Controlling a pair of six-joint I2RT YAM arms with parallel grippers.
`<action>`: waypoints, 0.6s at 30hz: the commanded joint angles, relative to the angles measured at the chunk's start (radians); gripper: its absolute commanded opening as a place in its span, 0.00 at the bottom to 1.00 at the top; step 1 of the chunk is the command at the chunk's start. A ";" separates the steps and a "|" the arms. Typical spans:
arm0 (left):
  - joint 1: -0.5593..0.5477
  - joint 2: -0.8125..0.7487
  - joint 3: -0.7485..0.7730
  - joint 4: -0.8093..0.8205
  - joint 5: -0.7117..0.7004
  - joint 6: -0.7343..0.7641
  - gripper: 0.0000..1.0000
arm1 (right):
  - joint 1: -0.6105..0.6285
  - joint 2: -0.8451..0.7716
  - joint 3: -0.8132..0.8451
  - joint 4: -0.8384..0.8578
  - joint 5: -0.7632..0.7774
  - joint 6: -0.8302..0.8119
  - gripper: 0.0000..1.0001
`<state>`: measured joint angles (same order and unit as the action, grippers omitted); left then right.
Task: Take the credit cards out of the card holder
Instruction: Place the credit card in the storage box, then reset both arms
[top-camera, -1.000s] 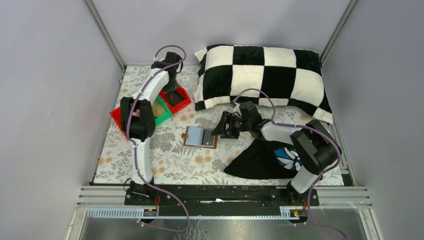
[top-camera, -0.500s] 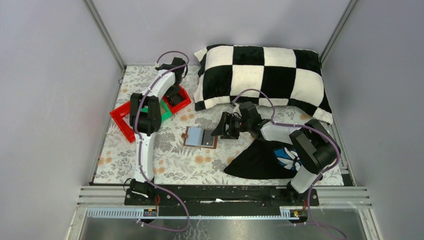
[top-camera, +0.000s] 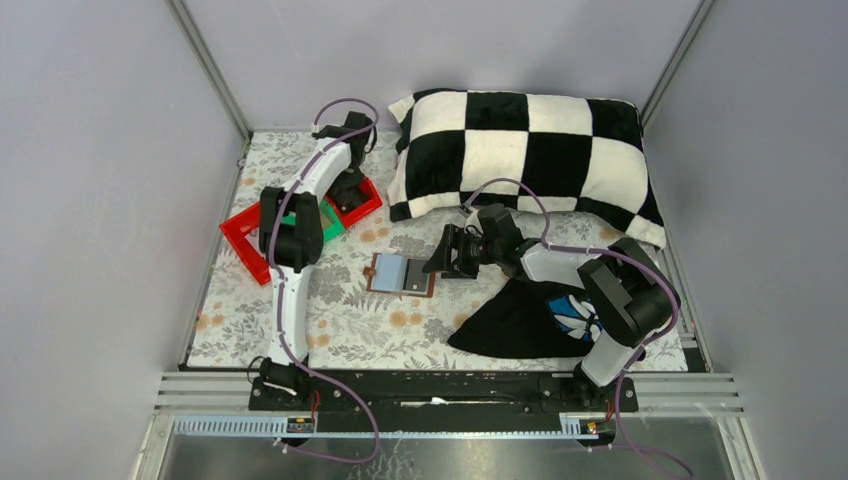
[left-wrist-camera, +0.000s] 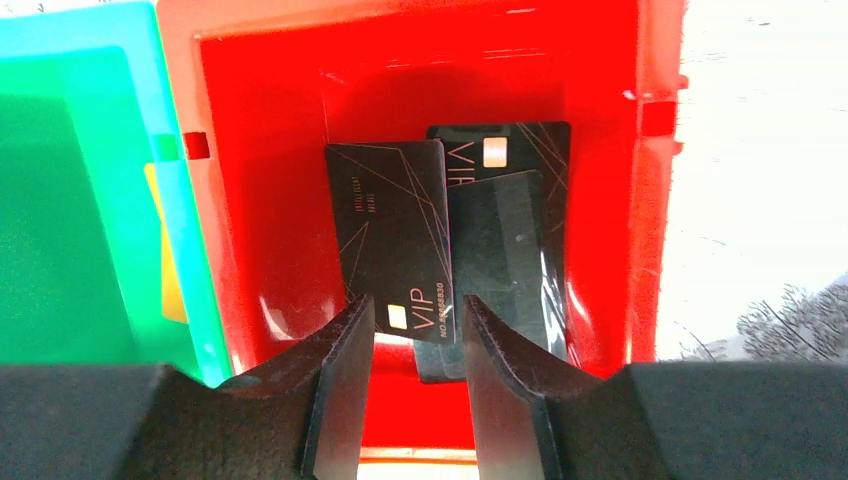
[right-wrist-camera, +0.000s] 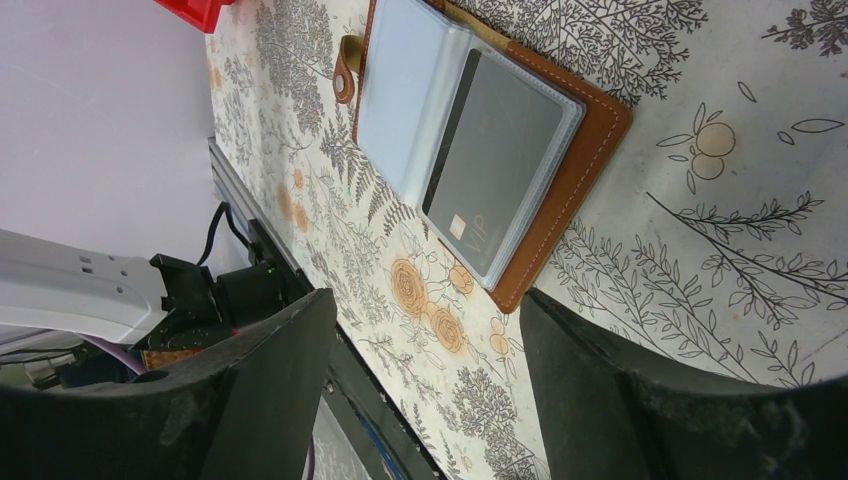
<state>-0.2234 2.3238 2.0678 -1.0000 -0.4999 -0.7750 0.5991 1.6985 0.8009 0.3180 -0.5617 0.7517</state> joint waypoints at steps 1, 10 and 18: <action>-0.007 -0.157 0.032 0.038 0.030 0.040 0.42 | -0.005 -0.008 0.013 0.005 -0.007 -0.011 0.75; -0.032 -0.533 -0.172 0.293 0.287 0.215 0.43 | -0.004 -0.041 0.015 -0.032 0.026 -0.029 0.77; -0.034 -0.884 -0.509 0.412 0.449 0.339 0.51 | -0.005 -0.155 0.198 -0.434 0.326 -0.267 0.82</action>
<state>-0.2611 1.5108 1.6585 -0.6292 -0.1436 -0.5346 0.5991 1.6596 0.8562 0.1238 -0.4503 0.6529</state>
